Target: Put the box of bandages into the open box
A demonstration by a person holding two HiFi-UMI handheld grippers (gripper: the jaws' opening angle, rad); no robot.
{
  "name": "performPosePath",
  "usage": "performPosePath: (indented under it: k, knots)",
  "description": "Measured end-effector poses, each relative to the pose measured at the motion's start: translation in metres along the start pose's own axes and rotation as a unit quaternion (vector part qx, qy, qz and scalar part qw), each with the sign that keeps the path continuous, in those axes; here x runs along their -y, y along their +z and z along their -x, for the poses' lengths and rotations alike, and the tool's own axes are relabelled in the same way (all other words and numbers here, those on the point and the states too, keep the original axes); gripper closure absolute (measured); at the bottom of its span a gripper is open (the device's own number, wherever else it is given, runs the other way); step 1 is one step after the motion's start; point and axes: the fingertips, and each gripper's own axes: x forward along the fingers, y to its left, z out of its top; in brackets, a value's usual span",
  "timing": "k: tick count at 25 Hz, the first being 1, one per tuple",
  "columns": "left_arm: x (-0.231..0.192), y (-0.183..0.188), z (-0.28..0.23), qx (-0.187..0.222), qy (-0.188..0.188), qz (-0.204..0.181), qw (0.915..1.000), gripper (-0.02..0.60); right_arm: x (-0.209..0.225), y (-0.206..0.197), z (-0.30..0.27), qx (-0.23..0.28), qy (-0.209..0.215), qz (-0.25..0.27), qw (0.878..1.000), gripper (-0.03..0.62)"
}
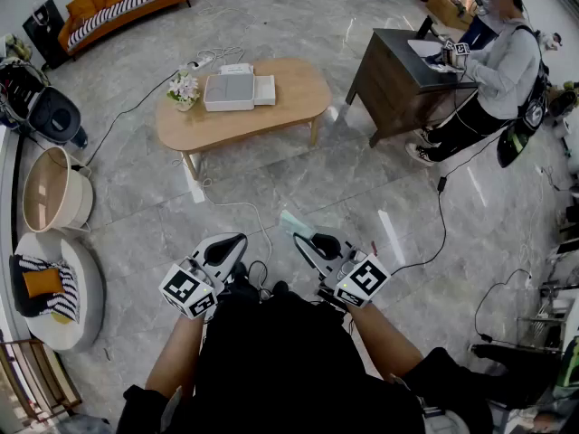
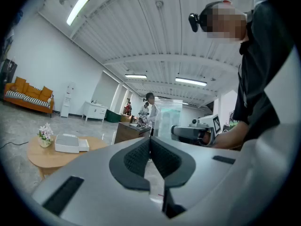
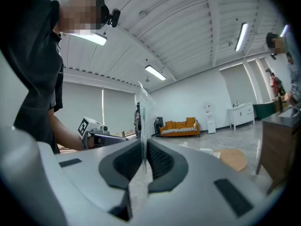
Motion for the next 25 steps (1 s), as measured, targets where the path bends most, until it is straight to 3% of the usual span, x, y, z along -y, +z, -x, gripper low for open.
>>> performPosePath:
  k: [14, 25]
  knots:
    - [0.007, -0.006, 0.004, -0.005, 0.001, -0.009, 0.9999, 0.565, 0.001, -0.007, -0.003, -0.006, -0.007, -0.014, 1.000, 0.563]
    - [0.013, -0.008, 0.006, -0.004, 0.014, -0.008, 0.9999, 0.565, -0.006, -0.011, 0.001, -0.005, 0.013, -0.013, 1.000, 0.563]
